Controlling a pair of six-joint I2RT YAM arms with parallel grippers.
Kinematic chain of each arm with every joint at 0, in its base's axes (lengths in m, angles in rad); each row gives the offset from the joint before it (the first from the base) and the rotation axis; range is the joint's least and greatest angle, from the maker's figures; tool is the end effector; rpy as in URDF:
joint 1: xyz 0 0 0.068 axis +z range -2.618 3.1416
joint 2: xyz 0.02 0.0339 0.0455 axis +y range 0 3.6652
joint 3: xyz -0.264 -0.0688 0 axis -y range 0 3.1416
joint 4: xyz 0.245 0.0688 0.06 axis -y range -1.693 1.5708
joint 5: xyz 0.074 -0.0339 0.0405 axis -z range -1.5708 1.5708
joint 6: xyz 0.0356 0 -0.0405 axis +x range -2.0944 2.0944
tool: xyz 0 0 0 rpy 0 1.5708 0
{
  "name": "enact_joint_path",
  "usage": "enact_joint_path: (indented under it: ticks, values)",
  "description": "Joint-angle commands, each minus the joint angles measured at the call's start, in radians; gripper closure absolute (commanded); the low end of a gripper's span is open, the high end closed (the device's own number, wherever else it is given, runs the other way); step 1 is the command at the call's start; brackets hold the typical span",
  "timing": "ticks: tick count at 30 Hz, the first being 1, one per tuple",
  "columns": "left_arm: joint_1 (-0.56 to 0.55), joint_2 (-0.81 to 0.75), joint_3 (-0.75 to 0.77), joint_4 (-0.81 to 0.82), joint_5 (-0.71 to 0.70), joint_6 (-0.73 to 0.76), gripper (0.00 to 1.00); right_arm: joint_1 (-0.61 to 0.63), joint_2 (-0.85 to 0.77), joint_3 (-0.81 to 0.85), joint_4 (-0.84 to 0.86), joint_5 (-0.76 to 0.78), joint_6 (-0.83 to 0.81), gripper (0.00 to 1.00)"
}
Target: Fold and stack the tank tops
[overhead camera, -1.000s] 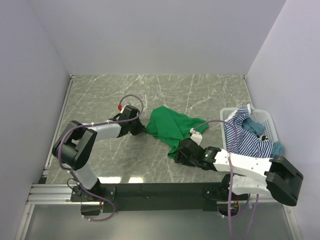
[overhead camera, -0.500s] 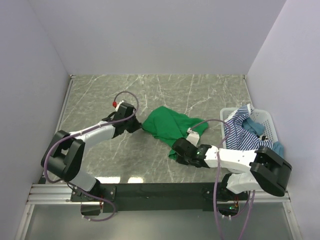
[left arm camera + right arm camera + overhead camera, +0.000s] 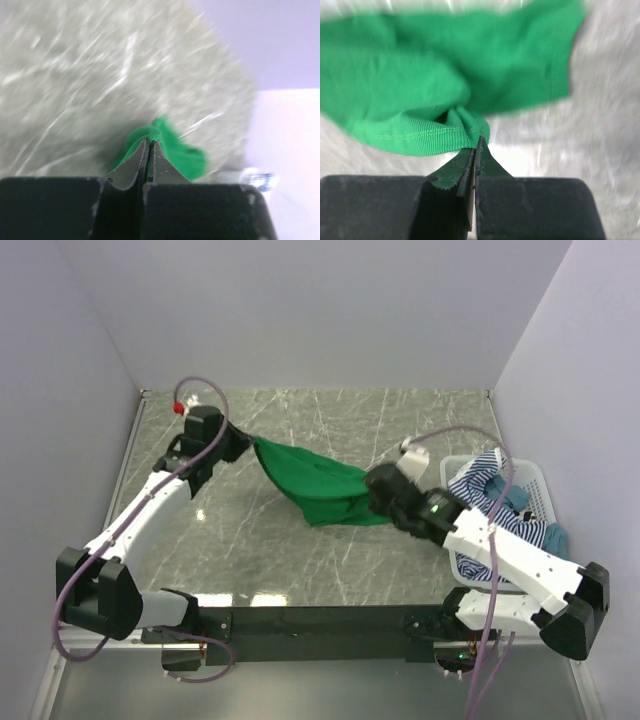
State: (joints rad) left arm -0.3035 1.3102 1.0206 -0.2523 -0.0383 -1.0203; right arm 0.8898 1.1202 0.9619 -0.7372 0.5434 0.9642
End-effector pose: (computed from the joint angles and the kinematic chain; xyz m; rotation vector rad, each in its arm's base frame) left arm 0.2846 -0.0877 0.2996 -0.7953 2.0552 -0.7322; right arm 0.1539 0.1607 0.2902 0.3111 2.2957 0.2619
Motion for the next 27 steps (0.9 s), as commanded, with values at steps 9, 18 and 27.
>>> enact_joint_path:
  ticks: [9,18,27]
  values:
    - [0.150,-0.048,0.349,0.002,0.005,0.019,0.99,-0.337,0.261,0.708,-0.021,0.011,-0.465,1.00]
    - [0.224,0.148,0.674,0.128,-0.046,0.029,0.99,-0.462,0.735,1.593,-0.008,-0.115,-0.689,1.00]
    - [0.287,0.374,1.046,0.159,0.057,0.069,0.99,-0.522,0.724,1.512,0.407,-0.221,-0.811,1.00]
